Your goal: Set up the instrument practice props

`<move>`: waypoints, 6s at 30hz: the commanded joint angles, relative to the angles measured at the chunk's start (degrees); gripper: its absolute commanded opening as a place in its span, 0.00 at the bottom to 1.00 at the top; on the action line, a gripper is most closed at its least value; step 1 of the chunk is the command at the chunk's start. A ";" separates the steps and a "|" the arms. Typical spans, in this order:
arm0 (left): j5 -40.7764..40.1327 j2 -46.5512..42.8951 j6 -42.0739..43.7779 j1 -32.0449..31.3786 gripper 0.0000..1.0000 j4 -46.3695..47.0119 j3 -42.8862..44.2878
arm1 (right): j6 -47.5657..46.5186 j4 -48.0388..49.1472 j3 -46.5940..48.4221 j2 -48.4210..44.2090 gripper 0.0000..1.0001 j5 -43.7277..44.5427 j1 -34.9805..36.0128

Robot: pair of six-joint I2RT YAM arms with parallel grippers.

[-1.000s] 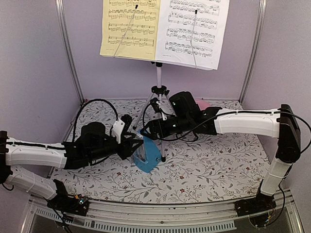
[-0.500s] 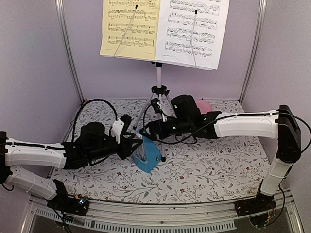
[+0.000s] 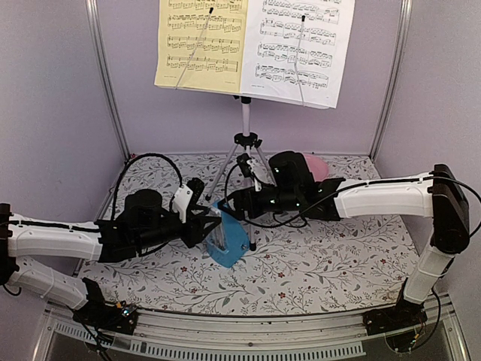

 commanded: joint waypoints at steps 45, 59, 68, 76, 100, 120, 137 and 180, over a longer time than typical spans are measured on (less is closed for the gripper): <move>3.00 0.92 3.92 -1.07 0.21 0.70 3.43 | -1.90 -23.80 -1.01 9.16 0.74 -6.86 -2.12; 1.89 -2.72 3.64 -1.07 0.23 2.34 -1.24 | -1.89 -24.27 -2.99 10.75 0.70 -4.69 -3.07; 2.06 -0.65 5.33 -1.07 0.25 5.69 -1.46 | -2.45 -24.38 -4.98 10.64 0.68 -4.39 -4.31; 0.17 1.81 9.49 -1.07 0.31 6.36 0.10 | -2.87 -24.53 -3.89 11.47 0.64 -4.99 -4.80; -3.76 3.92 0.84 -1.93 0.55 4.74 4.56 | -5.38 -23.65 -2.94 10.54 0.63 -6.72 -4.36; -3.35 4.82 -0.81 -2.12 0.34 0.96 3.76 | -6.09 -23.94 -3.73 11.20 0.60 -5.41 -4.36; 0.42 -1.40 1.17 -2.84 0.17 0.92 -2.18 | -5.59 -24.23 -6.85 15.49 0.55 -3.08 -5.07; -11.82 -19.76 -8.87 2.27 0.12 -27.00 2.00 | -10.76 -21.68 -4.53 10.73 0.55 -6.25 -5.28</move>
